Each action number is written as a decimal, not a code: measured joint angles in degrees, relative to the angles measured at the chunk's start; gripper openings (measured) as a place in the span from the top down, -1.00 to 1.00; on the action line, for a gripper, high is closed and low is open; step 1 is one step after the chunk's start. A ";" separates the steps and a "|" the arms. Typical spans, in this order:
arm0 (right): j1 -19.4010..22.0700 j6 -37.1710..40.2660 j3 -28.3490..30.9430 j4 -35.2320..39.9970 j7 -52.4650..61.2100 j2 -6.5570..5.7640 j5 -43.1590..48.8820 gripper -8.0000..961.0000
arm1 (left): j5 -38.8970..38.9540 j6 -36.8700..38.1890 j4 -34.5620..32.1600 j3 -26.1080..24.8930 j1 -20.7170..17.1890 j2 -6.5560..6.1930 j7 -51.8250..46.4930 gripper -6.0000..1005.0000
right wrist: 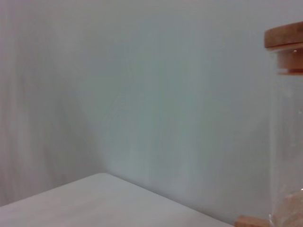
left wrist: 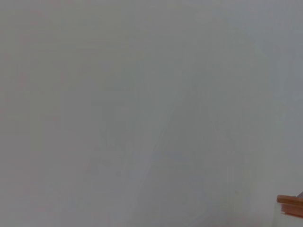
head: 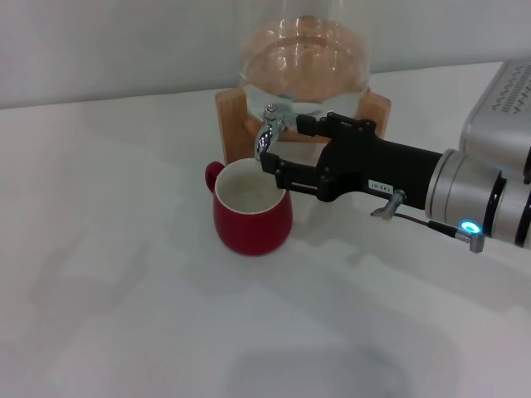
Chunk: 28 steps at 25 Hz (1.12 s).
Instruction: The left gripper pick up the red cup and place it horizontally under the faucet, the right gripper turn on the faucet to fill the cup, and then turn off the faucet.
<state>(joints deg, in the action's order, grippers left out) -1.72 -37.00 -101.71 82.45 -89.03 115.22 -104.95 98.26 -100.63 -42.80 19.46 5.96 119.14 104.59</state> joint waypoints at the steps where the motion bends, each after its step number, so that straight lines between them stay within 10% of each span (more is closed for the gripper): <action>1: -0.04 0.00 0.10 -0.10 0.00 0.00 0.00 -0.66 | 0.00 0.00 0.00 0.00 0.00 0.00 0.00 -0.77; 16: -0.42 -3.69 2.37 -0.37 -0.13 0.00 -0.64 -0.66 | 0.10 0.82 0.00 -0.04 0.45 -0.05 0.06 -0.77; 28: 1.67 -15.78 17.96 -3.82 -0.18 -0.03 -3.61 -0.66 | 0.29 3.43 0.01 -0.04 0.93 -0.05 0.75 -0.77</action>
<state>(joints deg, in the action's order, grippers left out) -0.05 -52.78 -83.75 78.63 -89.21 115.19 -108.55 98.54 -97.20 -42.79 19.42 6.89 119.09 105.34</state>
